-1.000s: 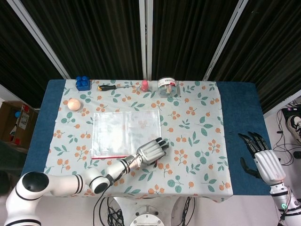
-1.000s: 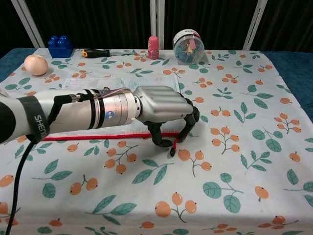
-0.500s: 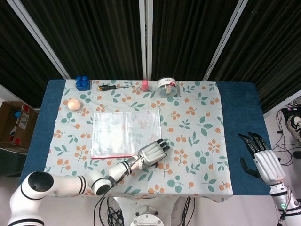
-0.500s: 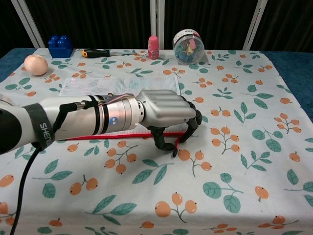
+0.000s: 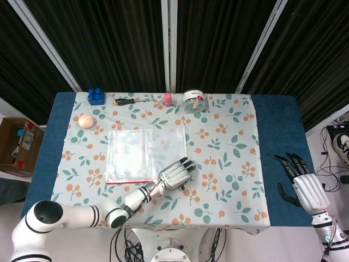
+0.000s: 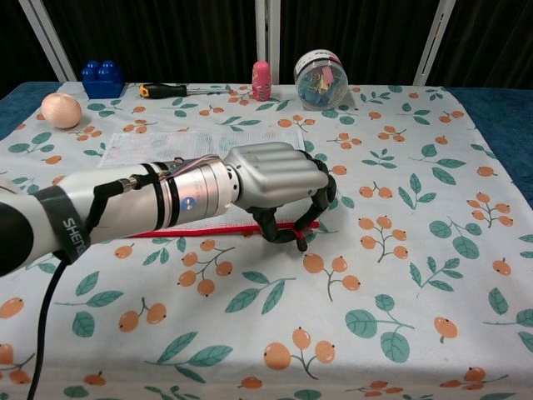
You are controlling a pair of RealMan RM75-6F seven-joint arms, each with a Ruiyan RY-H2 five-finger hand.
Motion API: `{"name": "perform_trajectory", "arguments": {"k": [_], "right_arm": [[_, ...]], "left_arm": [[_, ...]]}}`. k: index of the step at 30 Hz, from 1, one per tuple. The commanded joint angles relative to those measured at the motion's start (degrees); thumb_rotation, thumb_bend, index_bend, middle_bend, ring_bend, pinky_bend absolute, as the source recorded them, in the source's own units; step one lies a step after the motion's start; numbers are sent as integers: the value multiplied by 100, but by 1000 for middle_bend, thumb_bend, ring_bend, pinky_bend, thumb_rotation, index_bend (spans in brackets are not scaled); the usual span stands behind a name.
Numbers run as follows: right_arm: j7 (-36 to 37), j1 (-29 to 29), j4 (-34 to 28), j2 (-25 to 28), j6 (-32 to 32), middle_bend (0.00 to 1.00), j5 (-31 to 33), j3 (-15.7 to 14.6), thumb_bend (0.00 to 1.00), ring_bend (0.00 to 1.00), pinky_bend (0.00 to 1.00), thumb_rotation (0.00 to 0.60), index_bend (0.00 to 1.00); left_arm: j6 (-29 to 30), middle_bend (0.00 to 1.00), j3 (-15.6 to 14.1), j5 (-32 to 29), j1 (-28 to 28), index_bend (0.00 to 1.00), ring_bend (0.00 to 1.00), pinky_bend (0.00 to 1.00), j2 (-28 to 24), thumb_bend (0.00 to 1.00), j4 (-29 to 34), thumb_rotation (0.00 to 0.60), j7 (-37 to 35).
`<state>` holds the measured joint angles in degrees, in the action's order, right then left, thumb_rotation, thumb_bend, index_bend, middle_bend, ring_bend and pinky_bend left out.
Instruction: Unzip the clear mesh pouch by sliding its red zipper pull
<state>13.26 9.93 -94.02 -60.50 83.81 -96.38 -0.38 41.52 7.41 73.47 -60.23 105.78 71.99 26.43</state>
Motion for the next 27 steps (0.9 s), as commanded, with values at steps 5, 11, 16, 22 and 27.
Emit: {"name": "perform_trajectory", "arguments": {"k": [5, 11, 16, 22, 27], "right_arm": [[162, 192, -212, 185, 9, 121, -229, 96, 437, 0, 0, 600, 27], [-4, 691, -648, 461, -355, 121, -448, 343, 439, 0, 0, 600, 27], [-316, 1329, -1078, 558, -1090, 121, -429, 623, 437, 0, 0, 600, 44], [-701, 2373, -1462, 428, -2343, 124, -46, 1120, 367, 0, 0, 600, 108], [-1430, 3209, -1502, 57, -3334, 158, 654, 1538, 322, 0, 0, 600, 178]], "left_arm": [[1901, 199, -137, 257, 1086, 648, 115, 139, -392, 401, 1153, 600, -140], [3301, 215, -298, 603, 1906, 668, 149, 145, -776, 397, 2145, 600, 141], [4178, 314, -383, 1031, 2388, 702, 237, 202, -869, 400, 2501, 600, 488], [4918, 556, -477, 1536, 2858, 732, 490, 416, -871, 397, 2654, 600, 582], [5021, 712, -550, 1745, 3066, 748, 680, 544, -925, 395, 2781, 600, 665]]}}
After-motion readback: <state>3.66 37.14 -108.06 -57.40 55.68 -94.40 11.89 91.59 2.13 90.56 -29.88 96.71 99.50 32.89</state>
